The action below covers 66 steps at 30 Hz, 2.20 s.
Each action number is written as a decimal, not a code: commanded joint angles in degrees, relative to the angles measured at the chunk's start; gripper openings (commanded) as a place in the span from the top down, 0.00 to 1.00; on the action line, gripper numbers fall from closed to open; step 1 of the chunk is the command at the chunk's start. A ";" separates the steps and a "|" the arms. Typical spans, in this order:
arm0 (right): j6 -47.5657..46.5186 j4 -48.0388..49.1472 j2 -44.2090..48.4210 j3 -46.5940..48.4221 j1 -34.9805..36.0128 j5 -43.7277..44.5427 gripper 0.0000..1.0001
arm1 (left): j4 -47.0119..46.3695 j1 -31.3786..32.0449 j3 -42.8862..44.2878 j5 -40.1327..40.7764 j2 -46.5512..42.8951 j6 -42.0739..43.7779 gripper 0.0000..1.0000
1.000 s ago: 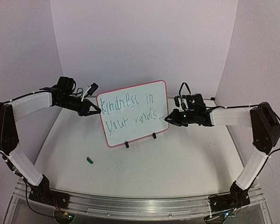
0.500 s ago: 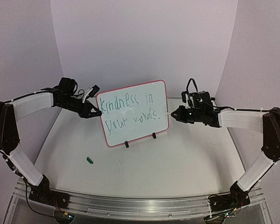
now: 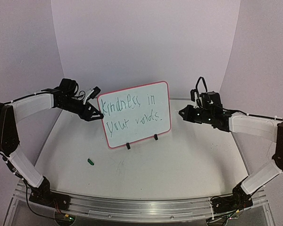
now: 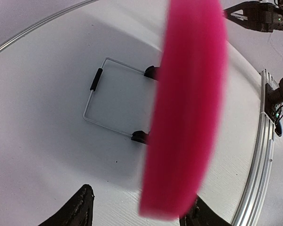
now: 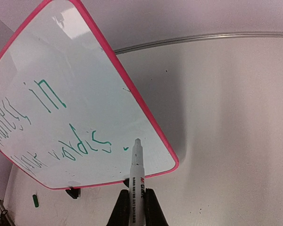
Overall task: Write a sentence on the whiteboard
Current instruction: Write a sentence on the whiteboard, then pick up the pen cap from the center of the board.
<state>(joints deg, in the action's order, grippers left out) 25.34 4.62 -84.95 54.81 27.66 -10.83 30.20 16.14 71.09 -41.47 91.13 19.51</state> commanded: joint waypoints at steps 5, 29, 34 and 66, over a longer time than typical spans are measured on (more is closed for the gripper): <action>-3.04 0.94 8.45 -2.34 -0.15 3.79 1.00 | -0.62 -0.75 -0.59 3.79 -5.13 -2.88 0.38; -3.01 -0.05 13.11 -5.65 -0.10 3.96 1.00 | -6.62 -0.60 -35.80 33.74 -36.17 -56.49 0.38; -2.59 0.24 14.04 -6.38 -0.11 0.82 1.00 | -6.31 0.56 -41.08 31.31 -34.95 -63.72 0.40; -2.01 0.74 15.60 -8.31 -0.08 -1.71 1.00 | -16.86 13.02 -38.56 32.67 -10.50 -73.45 0.72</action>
<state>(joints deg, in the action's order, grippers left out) 23.03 3.79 -70.89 46.74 27.66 -12.14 12.88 28.14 30.17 -9.26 78.52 -55.40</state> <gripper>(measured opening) 0.066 0.301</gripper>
